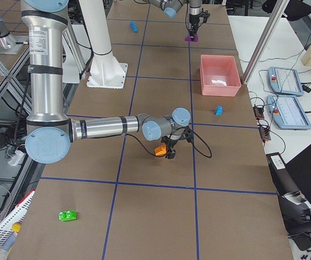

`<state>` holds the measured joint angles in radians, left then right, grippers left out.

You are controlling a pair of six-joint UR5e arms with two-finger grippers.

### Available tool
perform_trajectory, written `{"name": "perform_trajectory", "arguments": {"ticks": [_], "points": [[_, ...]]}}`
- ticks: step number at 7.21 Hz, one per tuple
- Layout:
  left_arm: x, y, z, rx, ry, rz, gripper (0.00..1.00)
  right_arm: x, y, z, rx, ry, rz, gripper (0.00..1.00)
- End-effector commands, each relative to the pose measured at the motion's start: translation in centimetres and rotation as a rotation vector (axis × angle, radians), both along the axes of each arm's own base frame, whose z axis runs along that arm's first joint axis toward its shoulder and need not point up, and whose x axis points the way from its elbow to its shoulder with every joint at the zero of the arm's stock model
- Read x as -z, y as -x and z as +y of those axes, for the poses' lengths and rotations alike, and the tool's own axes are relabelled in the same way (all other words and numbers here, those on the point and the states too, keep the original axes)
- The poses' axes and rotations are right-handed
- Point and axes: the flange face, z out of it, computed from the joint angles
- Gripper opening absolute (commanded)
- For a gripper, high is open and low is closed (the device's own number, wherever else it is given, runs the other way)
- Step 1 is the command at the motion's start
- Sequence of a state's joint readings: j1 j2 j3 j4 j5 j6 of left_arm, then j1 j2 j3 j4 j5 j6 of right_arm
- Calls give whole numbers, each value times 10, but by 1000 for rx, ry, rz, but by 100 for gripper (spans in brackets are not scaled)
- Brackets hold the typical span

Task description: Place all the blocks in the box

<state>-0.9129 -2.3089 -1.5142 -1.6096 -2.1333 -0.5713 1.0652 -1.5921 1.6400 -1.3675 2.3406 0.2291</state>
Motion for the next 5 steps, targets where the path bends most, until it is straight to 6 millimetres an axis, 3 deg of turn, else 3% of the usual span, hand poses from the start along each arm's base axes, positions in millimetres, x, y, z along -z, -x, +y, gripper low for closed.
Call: {"name": "perform_trajectory", "arguments": {"ticks": [1,4,5], "points": [[68,-51,-39,42,76,7,0,4,20,-4,-9,22,7,100],[91,-115,-58,104,97,-41,0,-7,33,2,18,41,19,96],[79,-129,-65,121,90,-26,0,-9,36,4,24,47,21,75]]}}
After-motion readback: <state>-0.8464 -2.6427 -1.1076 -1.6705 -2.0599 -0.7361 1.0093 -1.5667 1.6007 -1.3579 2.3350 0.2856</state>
